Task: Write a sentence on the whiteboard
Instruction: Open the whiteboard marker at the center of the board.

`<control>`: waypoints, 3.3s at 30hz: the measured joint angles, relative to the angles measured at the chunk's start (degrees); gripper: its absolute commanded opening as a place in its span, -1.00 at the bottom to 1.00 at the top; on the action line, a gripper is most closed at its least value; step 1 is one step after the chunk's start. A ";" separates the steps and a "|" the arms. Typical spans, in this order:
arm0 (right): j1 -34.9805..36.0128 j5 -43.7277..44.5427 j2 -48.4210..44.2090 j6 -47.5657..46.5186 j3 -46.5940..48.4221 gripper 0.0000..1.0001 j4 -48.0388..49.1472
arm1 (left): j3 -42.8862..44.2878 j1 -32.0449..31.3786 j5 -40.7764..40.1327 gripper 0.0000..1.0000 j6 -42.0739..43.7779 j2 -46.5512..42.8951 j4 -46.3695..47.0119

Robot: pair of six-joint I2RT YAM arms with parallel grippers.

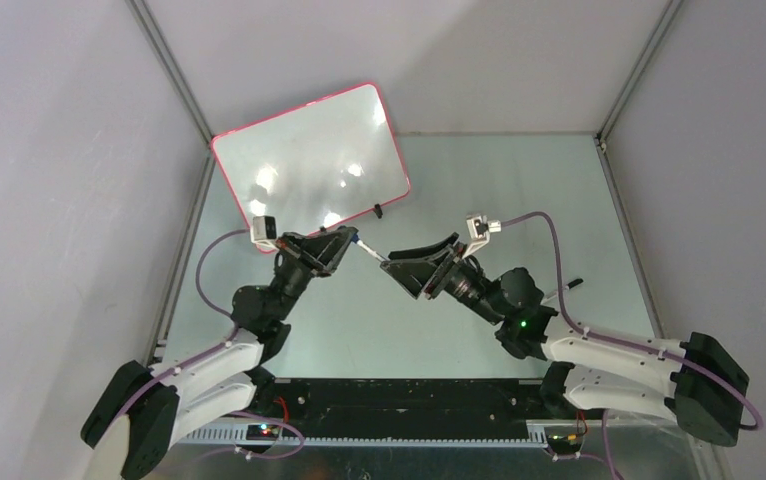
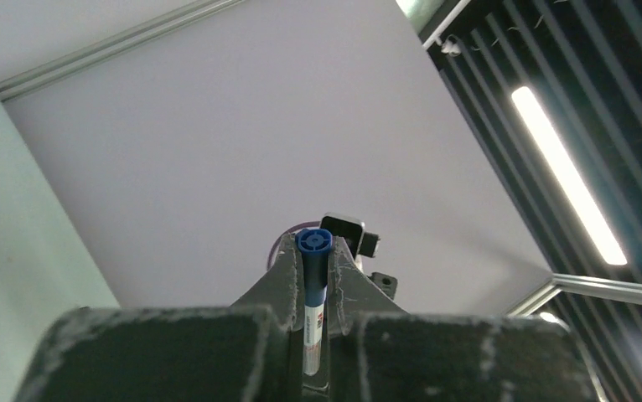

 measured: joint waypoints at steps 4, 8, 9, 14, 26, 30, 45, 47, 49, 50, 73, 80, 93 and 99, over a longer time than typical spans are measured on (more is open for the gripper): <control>0.52 1.33 1.14 -0.11 0.00 0.03 2.62 | 0.00 -0.13 -1.25 -1.00 -1.51 -0.09 2.05; 0.98 2.21 2.25 -0.59 0.02 -0.05 3.21 | 0.00 -0.28 -1.68 -1.00 -2.62 -0.28 2.56; 1.16 2.56 2.43 -0.74 0.07 -0.05 3.15 | 0.00 -0.33 -1.68 -1.00 -2.78 -0.28 2.69; 1.49 3.28 3.08 -1.68 1.81 -0.14 2.05 | 0.02 -0.50 -1.62 -1.00 -2.78 -0.33 2.69; 1.84 3.67 3.39 -3.17 3.74 -0.22 -0.22 | 0.02 -1.31 -1.53 -1.00 -2.80 0.83 3.10; 1.84 3.67 3.39 -3.37 4.09 -0.27 -1.18 | 0.11 -1.36 -1.09 -1.00 -2.80 2.05 3.50; 2.01 3.23 3.37 -2.99 4.28 -0.71 -2.51 | 0.57 -1.38 -0.72 -1.00 -2.67 2.99 5.77; 1.99 3.21 3.37 -2.86 4.31 -0.95 -2.75 | 0.57 -1.38 -0.72 -1.00 -2.40 2.99 5.92; 2.01 3.26 3.37 -2.67 4.33 -1.00 -2.95 | 0.57 -1.38 -0.72 -1.00 -2.21 2.99 5.92; 2.01 3.28 3.34 -2.67 4.33 -1.00 -3.02 | 0.57 -1.40 -0.72 -1.00 -2.19 2.99 5.92; 1.90 8.74 -12.72 3.13 -7.04 -1.00 -13.11 | 0.37 4.04 -6.69 -1.00 2.69 -6.82 -5.53; 1.66 12.61 -25.35 2.45 -8.98 -1.00 -25.86 | 1.07 5.42 -6.95 -1.00 7.17 -6.51 -14.80; -5.66 26.40 -40.76 -7.10 4.74 -1.00 -65.94 | 21.81 -5.53 -11.10 -1.00 29.68 8.76 -52.98; -6.78 28.94 -36.83 -10.32 14.23 -1.00 -77.18 | 41.51 -14.47 -12.50 -1.00 36.87 28.50 -69.46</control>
